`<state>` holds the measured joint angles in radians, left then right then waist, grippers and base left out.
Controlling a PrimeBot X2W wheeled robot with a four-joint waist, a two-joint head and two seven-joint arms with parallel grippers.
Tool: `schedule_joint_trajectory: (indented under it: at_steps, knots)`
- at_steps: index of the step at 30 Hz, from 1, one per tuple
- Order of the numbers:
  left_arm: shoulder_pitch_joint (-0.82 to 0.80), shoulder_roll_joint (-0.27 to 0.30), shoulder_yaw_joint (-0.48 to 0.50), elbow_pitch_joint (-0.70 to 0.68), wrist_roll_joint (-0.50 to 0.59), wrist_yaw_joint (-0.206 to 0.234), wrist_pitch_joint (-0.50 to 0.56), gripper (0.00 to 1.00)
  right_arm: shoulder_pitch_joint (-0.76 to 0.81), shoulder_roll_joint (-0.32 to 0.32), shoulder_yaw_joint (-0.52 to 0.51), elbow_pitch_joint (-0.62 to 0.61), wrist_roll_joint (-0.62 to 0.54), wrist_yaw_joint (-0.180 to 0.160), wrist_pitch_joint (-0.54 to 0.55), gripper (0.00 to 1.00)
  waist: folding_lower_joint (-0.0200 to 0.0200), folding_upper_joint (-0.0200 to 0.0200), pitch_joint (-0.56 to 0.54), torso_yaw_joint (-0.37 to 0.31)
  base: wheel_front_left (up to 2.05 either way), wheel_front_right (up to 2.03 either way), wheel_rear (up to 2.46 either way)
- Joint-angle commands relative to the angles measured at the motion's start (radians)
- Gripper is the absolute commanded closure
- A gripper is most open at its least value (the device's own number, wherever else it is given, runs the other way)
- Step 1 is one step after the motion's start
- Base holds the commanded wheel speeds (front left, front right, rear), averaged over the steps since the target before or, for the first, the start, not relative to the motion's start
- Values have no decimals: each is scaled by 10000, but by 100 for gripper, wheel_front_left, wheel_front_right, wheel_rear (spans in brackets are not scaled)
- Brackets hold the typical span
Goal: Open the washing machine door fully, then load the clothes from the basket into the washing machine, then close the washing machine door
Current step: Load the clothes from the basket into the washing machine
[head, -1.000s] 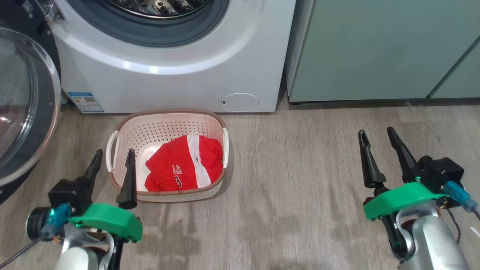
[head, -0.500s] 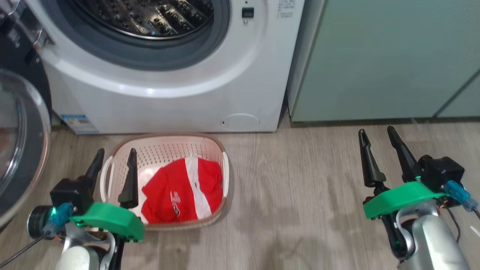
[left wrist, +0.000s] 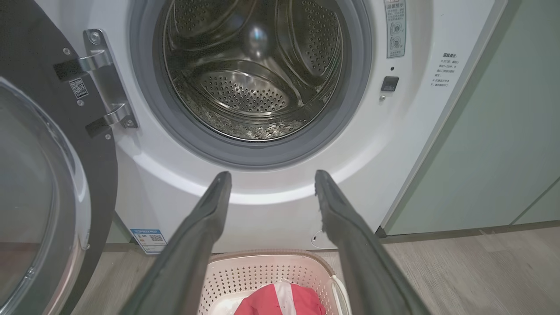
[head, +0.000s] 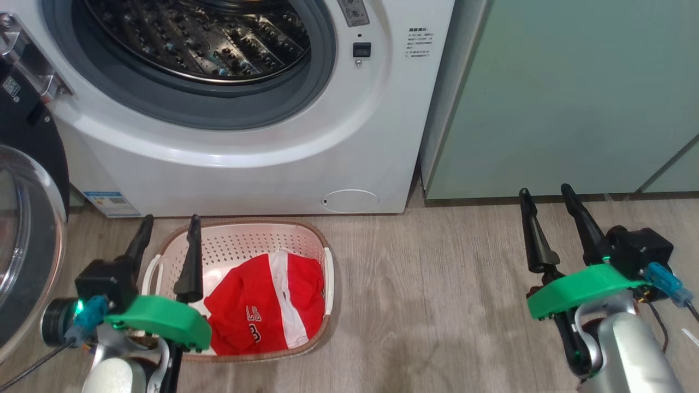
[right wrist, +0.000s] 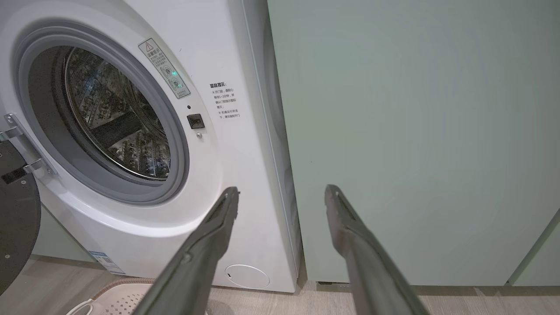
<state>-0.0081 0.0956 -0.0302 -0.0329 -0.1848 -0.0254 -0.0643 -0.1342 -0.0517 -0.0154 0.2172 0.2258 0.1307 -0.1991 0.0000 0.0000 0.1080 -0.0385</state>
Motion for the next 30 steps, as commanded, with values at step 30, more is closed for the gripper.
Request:
schedule_joint_trajectory:
  at_steps: [30]
  knots:
    - [-1132, 275, -206, 346, 56, 185, -157, 0, -565, 14, 394, -825, 12, 0, 82, 0, 0, 0, 909, -83, 0, 0, 0]
